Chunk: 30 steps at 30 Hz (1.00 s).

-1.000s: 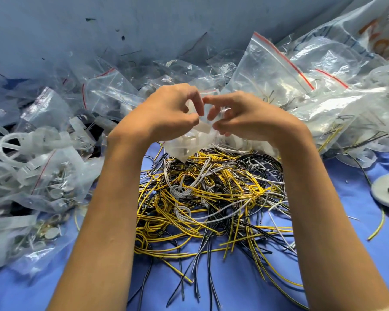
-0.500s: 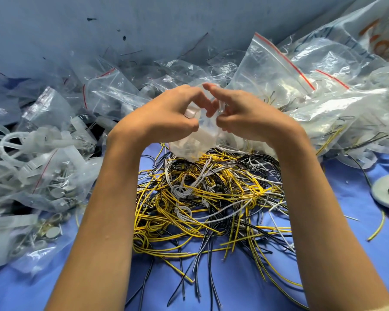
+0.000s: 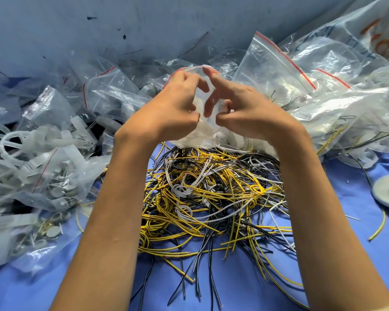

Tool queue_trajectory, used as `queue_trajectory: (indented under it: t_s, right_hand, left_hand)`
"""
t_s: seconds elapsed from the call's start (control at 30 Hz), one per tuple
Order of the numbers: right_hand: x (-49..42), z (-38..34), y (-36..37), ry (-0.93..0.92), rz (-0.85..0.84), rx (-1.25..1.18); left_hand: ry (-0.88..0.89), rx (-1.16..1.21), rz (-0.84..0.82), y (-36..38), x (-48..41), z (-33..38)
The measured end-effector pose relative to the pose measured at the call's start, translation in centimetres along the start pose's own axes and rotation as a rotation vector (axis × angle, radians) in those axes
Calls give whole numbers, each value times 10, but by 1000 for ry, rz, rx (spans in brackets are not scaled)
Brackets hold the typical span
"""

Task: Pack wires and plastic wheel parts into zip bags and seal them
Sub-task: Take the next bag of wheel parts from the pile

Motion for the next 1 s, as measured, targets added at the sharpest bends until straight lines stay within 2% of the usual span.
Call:
queue_trajectory:
  t_s: [0.13,0.4,0.6,0.73,0.9,1.0]
  right_hand:
    - [3,0,-2,-15,6,-62]
    - [4,-1,-1,-11,-9,-70]
    - [3,-5,-1,10,16,-60]
    - [3,-4,-4,26,49,-76]
    - [5,-3,-5,36,7,33]
    - [3,-2,-4,54,-9,67]
  left_hand:
    - [-22,-112,25,4,-3,1]
    - [-201,-188,-94,9,-3,-9]
    - [-252,-147,-6,4,-4,-17]
    - [-220,-160,116,2,-5,-12]
    - [-324,-140,-47,6,1,-21]
    - [-303,-200,4,7,-3,-25]
Point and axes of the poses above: each hand's wrist, its own x-axis away from the middle knuckle, its own y-axis out of the palm, z = x × y, the point moved 3 cm from there along -x, towards the middle knuckle, and after that the axes turned 8 degrees about x, right-handed, at the moved point
